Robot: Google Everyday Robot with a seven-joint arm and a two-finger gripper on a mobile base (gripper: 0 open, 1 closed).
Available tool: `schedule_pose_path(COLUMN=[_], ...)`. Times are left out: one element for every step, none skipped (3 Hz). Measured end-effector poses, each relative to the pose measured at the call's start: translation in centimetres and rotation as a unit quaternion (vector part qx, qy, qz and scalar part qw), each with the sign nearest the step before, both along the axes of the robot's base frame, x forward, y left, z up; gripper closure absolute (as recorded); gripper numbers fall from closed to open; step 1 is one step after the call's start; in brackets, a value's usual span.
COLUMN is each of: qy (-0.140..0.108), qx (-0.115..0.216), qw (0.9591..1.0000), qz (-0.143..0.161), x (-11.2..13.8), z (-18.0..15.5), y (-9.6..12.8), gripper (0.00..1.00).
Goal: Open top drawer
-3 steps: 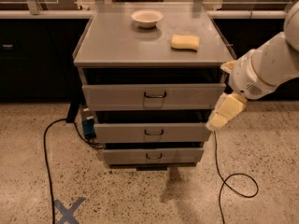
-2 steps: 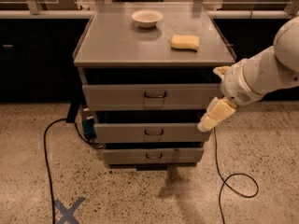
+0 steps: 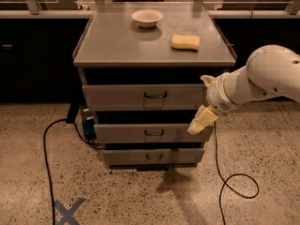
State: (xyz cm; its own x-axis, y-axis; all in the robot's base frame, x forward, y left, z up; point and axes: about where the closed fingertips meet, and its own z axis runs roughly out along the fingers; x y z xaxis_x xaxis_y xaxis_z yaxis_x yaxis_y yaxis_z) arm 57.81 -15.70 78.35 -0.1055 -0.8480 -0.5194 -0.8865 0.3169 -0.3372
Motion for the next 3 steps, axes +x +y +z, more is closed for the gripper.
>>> schedule_pose_path(qy=[0.019, 0.019, 0.016], qx=[0.003, 0.004, 0.020], qw=[0.9993, 0.9993, 0.9992], qz=[0.032, 0.032, 0.031], x=[3.06, 3.07, 4.03], z=[-3.57, -3.58, -4.55], y=[0.25, 0.25, 0.43], gripper=[0.00, 0.00, 0.00])
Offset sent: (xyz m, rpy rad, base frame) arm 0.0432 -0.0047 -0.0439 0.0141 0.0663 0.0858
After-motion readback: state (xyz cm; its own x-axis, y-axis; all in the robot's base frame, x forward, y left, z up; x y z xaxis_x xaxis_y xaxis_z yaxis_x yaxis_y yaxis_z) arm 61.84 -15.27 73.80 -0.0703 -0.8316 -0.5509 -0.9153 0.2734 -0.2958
